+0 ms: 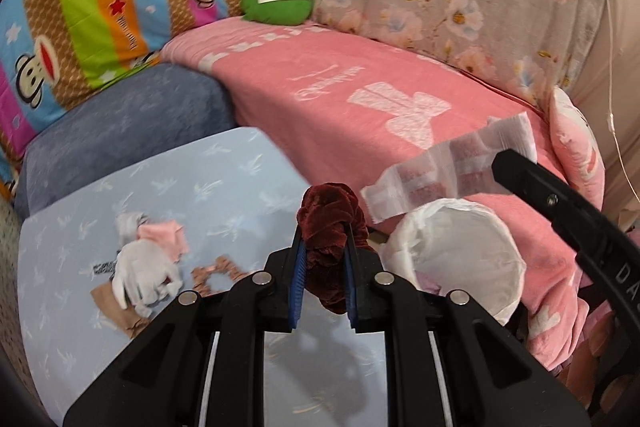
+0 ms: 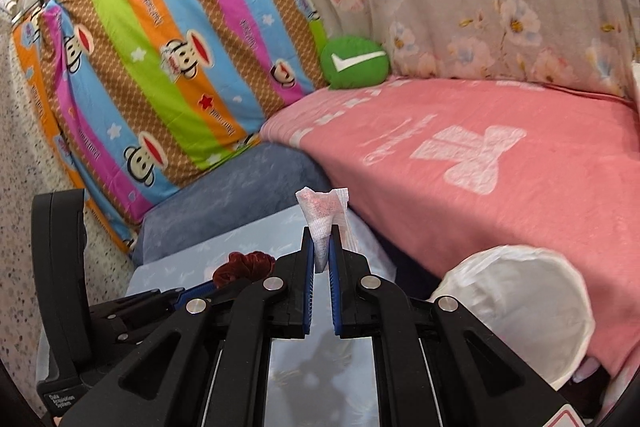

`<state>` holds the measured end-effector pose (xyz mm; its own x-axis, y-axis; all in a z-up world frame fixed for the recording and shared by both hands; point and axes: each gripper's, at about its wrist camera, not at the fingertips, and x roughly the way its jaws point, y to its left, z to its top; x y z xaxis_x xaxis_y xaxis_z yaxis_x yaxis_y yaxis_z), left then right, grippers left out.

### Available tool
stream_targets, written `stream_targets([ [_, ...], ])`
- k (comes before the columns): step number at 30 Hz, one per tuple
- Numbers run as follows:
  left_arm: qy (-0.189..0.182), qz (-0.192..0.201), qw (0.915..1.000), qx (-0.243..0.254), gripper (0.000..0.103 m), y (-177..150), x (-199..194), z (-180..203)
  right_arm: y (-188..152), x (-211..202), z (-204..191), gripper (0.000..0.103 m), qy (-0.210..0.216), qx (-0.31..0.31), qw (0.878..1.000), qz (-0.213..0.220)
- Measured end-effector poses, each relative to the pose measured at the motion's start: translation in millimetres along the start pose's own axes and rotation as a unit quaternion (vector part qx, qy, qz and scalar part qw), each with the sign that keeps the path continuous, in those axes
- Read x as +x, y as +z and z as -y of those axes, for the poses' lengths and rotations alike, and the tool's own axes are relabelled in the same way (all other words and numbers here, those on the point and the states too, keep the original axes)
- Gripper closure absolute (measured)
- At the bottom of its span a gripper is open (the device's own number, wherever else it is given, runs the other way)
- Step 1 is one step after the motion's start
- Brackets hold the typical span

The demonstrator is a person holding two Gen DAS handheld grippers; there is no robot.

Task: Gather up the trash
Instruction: 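Carry both items over the bin and open the left gripper while the right gripper opens too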

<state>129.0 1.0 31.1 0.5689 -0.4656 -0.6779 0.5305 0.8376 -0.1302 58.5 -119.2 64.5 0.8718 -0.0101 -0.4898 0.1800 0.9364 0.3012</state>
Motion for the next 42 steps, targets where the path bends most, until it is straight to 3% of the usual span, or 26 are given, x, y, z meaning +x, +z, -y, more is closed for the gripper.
stream_targets([
  [7, -0.029, 0.009, 0.9988, 0.04, 0.087, 13, 3, 48, 18, -34, 48, 0.095, -0.036, 0.018, 0.999, 0.029],
  [18, -0.067, 0.015, 0.9934, 0.092, 0.087, 12, 11, 114, 10, -61, 117, 0.095, -0.08, 0.053, 0.995, 0.029],
  [34, -0.092, -0.003, 0.9891, 0.115, 0.084, 6, 32, 152, -5, -66, 168, 0.094, -0.107, 0.078, 0.991, 0.007],
  [37, -0.085, -0.009, 0.9902, 0.111, 0.076, 5, 36, 151, -5, -67, 171, 0.089, -0.11, 0.08, 0.991, 0.008],
  [39, -0.076, -0.001, 0.9916, 0.105, 0.054, 5, 36, 150, -5, -67, 170, 0.089, -0.11, 0.082, 0.99, 0.008],
  [41, -0.064, 0.007, 0.9929, 0.1, 0.038, 5, 34, 149, -5, -68, 170, 0.088, -0.111, 0.084, 0.99, 0.01],
  [42, -0.059, 0.012, 0.9935, 0.097, 0.036, 5, 33, 147, -5, -68, 170, 0.086, -0.11, 0.086, 0.99, 0.01],
])
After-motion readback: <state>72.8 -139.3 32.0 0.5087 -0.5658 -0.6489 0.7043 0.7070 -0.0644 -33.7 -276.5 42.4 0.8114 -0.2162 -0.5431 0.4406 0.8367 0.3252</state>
